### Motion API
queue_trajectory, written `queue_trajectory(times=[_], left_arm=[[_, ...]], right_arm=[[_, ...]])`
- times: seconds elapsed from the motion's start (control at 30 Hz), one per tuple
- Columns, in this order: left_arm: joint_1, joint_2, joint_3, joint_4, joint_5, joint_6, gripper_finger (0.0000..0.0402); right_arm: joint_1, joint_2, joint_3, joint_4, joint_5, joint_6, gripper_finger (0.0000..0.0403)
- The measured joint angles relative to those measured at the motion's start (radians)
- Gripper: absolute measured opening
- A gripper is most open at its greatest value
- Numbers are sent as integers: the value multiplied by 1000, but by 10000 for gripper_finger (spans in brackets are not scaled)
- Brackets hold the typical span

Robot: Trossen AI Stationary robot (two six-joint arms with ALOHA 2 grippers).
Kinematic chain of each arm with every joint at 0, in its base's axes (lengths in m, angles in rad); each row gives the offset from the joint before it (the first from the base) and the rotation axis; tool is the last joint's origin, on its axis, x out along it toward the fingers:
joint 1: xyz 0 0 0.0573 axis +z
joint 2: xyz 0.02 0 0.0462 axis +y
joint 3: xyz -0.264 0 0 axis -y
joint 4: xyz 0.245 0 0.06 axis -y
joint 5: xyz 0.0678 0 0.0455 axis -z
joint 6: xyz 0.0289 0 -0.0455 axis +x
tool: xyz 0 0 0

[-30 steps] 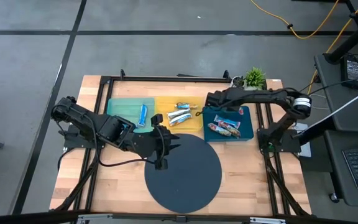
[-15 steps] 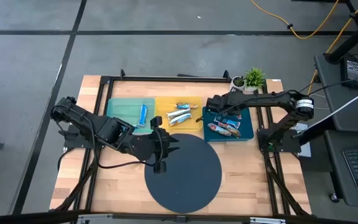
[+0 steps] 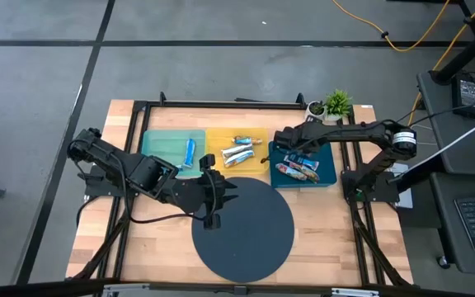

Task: Pick and place Granola Bars by type
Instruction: Put the red granola bar into the blue bin, then return to Home Position

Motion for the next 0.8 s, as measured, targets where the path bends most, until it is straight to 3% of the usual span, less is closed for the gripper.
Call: queue_trajectory(times=[0.13, 0.3, 0.43, 0.6, 0.8], left_arm=[[0, 0, 0, 0, -1, 0, 99], [1, 0, 0, 0, -2, 0, 97], [3, 0, 0, 0, -13, 7, 94], [3, 0, 0, 0, -28, 25, 94], [-6, -52, 0, -1, -32, 60, 79]], right_arm=[[50, -2, 46, -64, 75, 23, 197], [134, -44, 132, -90, 217, 23, 201], [176, -77, 204, -77, 221, 34, 202], [237, -146, 283, -80, 222, 160, 202], [400, -313, 312, -31, 286, 279, 197]])
